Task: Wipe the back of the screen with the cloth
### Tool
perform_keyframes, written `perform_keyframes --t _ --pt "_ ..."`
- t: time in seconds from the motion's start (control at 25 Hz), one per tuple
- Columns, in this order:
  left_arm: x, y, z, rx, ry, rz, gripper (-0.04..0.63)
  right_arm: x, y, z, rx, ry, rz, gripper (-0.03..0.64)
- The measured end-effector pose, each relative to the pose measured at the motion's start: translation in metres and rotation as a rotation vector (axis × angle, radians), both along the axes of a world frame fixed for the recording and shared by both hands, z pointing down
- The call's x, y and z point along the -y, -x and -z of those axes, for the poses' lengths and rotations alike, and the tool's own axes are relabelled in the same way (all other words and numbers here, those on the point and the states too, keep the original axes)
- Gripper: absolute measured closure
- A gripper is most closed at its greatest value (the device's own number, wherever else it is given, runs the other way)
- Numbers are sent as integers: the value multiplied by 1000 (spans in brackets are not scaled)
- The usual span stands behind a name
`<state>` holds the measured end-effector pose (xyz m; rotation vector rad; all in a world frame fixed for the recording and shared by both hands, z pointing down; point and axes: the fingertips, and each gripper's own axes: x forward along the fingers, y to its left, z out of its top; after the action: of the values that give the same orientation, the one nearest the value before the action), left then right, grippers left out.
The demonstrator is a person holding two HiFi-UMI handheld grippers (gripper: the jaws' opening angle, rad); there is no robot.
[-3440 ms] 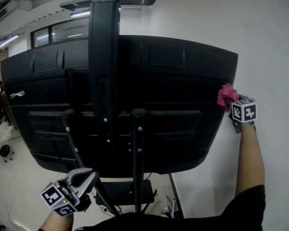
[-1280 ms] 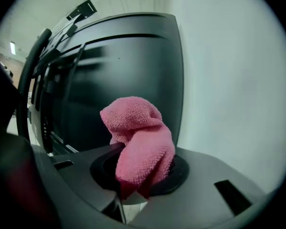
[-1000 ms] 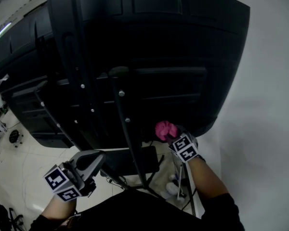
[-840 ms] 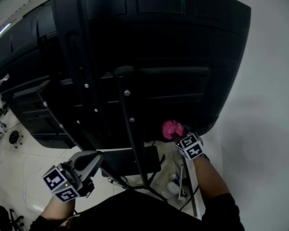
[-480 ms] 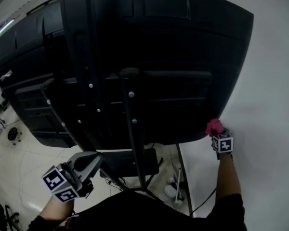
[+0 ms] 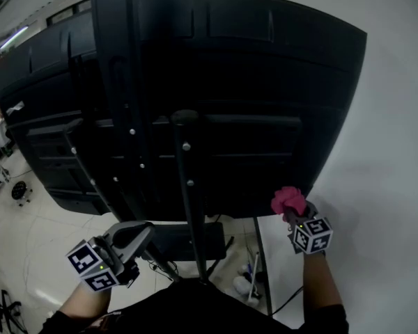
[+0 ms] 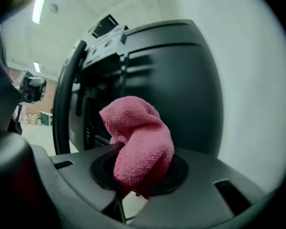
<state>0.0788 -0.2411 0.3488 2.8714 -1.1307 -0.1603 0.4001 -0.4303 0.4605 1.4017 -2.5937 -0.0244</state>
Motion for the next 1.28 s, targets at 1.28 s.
perform_keyframes --t 1.28 --pt "-62 369 111 113 -281 316 598 -215 503 277 -15 -525 692 520"
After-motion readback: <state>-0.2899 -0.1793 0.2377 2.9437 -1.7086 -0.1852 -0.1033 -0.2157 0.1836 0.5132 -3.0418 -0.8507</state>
